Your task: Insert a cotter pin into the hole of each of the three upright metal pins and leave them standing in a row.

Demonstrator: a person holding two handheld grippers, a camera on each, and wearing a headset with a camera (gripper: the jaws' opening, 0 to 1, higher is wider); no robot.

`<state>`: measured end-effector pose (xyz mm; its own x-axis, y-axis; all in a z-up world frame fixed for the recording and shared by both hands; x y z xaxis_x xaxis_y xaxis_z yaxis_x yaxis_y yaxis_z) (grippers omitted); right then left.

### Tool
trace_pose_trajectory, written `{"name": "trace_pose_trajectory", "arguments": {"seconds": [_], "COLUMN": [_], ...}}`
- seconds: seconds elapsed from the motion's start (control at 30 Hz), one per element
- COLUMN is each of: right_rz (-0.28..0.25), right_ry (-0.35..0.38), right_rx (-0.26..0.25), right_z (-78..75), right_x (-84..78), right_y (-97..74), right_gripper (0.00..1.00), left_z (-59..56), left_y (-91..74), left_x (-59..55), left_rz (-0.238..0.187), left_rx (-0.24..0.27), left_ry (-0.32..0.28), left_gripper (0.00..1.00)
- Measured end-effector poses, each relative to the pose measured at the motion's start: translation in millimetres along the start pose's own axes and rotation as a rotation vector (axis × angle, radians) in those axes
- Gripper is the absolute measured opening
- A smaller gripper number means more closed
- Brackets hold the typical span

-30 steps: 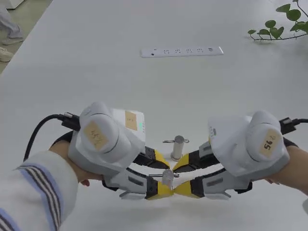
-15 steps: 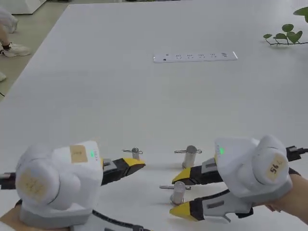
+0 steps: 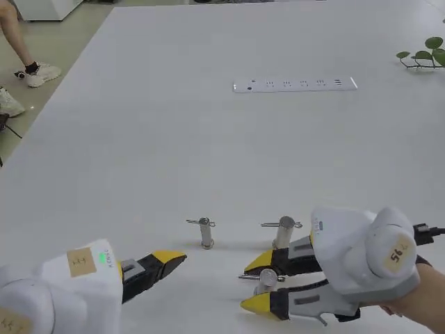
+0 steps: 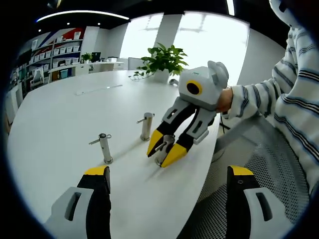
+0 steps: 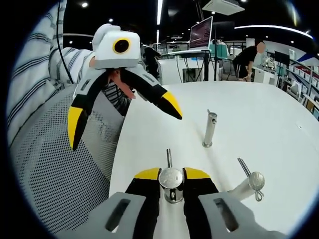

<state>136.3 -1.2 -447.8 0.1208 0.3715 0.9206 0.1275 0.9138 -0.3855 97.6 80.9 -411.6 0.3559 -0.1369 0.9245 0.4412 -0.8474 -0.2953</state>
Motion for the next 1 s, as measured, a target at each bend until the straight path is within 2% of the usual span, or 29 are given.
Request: {"name": "trace_pose_trajectory", "arguments": {"seconds": [0.07,0.17,0.23,0.27,0.37,0.5,0.6,0.7,0.8,0.87,0.93,0.97,1.0], "right_rz": [-0.007,0.004,-0.005,-0.013,0.002,-0.036,-0.053,-0.086,-0.088,-0.061,-0.052,-0.059,-0.092], "right_ry": [0.032,0.009,-0.007,0.018,-0.039,-0.016,-0.024,-0.022,-0.032,-0.047,-0.044,-0.046,-0.019], "right_rx": [0.01,0.024,0.009,-0.002,0.008,0.034,0.042,0.039,0.023,-0.016,-0.057,-0.067,-0.091], "right_z": [0.1,0.5,-1.1,-1.5,2.4,13.3,18.8,19.1,12.0,0.1,-10.8,-17.4,-25.3], "right_x": [-0.6,-0.2,1.9,3.2,1.5,11.0,22.6,32.0,32.1,26.4,21.6,18.7,16.9], "right_y": [0.5,0.4,0.6,0.7,-1.7,-12.0,-23.6,-43.1,-63.8,-79.6,-90.8,-98.5,-104.5], "right_gripper": [0.12,0.12,0.1,0.1,0.09,0.09,0.09,0.09,0.1,0.09,0.09,0.1,0.1], "left_z": [0.5,2.9,4.1,4.6,9.6,10.1,10.2,10.2,8.5,8.2,8.8,9.1,9.4], "left_y": [-0.5,-1.4,-1.4,-1.5,-2.4,-4.1,-4.9,-5.4,-7.5,-8.8,-9.9,-10.8,-11.6], "left_x": [2.8,9.2,12.1,12.8,14.2,15.9,14.4,11.7,5.9,0.3,-2.0,-3.1,-3.5], "left_rz": [0.006,-0.011,-0.018,-0.018,-0.02,-0.032,-0.023,-0.013,0.024,0.048,0.052,0.053,0.053], "left_rx": [0.005,0.015,0.019,0.021,0.055,0.06,0.062,0.063,0.057,0.053,0.056,0.057,0.058], "left_ry": [0.015,0.021,0.027,0.029,0.029,0.031,0.036,0.028,0.034,0.029,0.024,0.018,0.016], "left_gripper": [0.95,0.95,0.94,0.94,0.96,0.97,0.97,0.97,0.96,0.96,0.96,0.96,0.96]}}
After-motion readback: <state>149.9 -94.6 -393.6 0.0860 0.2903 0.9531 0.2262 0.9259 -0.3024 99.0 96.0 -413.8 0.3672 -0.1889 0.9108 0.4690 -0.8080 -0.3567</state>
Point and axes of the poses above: the centre of the closed fingertips' face, and the gripper's own axes: y roughly forward along the fingers, z roughly to its left, x roughly out of its top, the point moved 4 cm from there along -y, roughly backward along the fingers, and after that the axes turned 13 degrees about -z, right-handed, at the moved point
